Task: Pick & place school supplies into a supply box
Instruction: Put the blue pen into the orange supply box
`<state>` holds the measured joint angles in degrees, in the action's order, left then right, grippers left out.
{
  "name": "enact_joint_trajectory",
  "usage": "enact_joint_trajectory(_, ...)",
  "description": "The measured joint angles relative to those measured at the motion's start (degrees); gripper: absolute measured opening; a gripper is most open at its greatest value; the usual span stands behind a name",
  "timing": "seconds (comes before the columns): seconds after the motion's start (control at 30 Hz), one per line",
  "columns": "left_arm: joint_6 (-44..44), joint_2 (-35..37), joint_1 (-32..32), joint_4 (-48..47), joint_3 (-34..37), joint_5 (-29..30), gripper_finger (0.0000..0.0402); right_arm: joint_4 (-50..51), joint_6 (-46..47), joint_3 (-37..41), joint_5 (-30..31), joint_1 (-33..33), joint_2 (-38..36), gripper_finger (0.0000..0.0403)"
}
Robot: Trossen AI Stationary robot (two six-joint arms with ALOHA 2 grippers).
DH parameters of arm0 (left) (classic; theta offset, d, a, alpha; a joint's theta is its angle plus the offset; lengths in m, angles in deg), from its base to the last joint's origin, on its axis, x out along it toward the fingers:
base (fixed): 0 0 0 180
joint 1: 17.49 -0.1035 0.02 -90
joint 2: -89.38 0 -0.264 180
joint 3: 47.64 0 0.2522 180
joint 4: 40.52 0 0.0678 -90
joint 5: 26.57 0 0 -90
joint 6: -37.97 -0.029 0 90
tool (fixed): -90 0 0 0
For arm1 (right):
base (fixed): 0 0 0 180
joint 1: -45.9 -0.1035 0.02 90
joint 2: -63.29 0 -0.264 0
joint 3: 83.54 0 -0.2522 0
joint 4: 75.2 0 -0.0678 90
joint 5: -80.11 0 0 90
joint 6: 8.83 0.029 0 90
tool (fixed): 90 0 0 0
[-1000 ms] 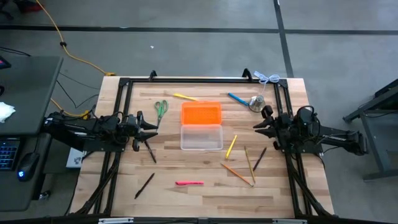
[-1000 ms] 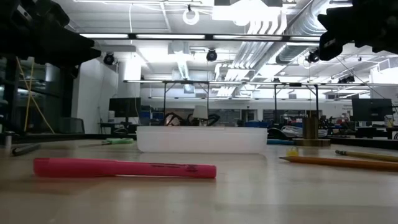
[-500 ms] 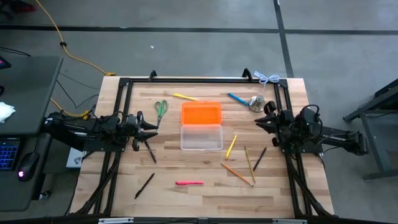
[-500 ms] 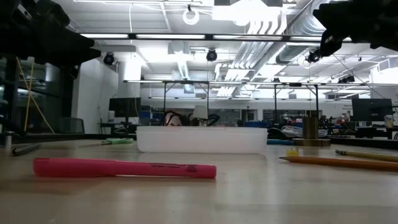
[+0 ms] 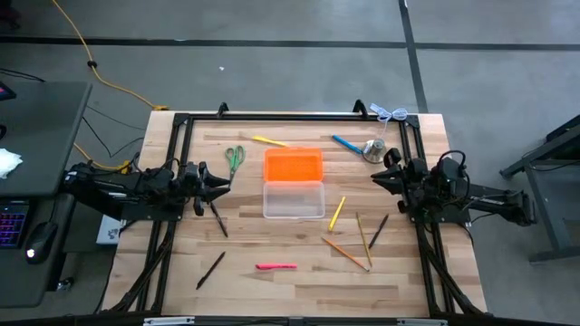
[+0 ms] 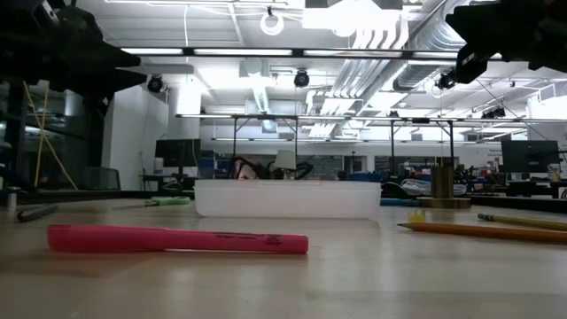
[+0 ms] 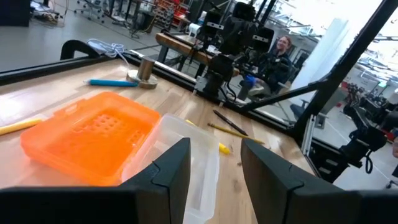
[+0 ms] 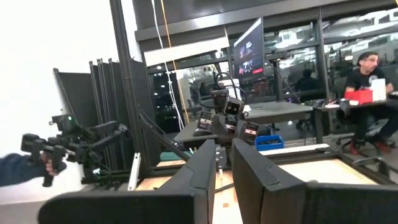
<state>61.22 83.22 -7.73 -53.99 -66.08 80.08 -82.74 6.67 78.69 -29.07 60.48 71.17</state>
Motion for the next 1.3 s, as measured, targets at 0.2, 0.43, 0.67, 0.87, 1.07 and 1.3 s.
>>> enact_joint_trajectory(0.2,0.1,0.0,0.0,-0.5,0.0,0.0,0.0172,0.0,0.1,0.0,1.5,0.0,0.0,0.0032)
enact_joint_trajectory(0.43,0.1,0.0,0.0,-0.5,0.0,0.0,0.0172,0.0,0.0,0.0,7.5,0.0,0.3,0.0032)
enact_joint_trajectory(0.67,0.6,0.0,0.0,-0.5,0.0,0.0,0.0172,0.7,-0.1,-0.6,10.0,0.0,4.2,0.0032)
enact_joint_trajectory(0.87,1.1,0.0,0.0,-0.7,0.0,0.0,0.0172,8.0,-6.0,-9.0,10.1,0.0,11.6,0.0032)
enact_joint_trajectory(1.07,3.4,0.0,0.0,-2.6,0.0,-0.2,0.0172,27.3,-14.4,-23.8,15.7,0.0,23.3,0.0032)
enact_joint_trajectory(1.3,6.6,0.0,0.0,-5.0,0.0,-0.8,0.0172,42.4,-23.2,-40.1,24.7,0.1,39.5,0.0032)
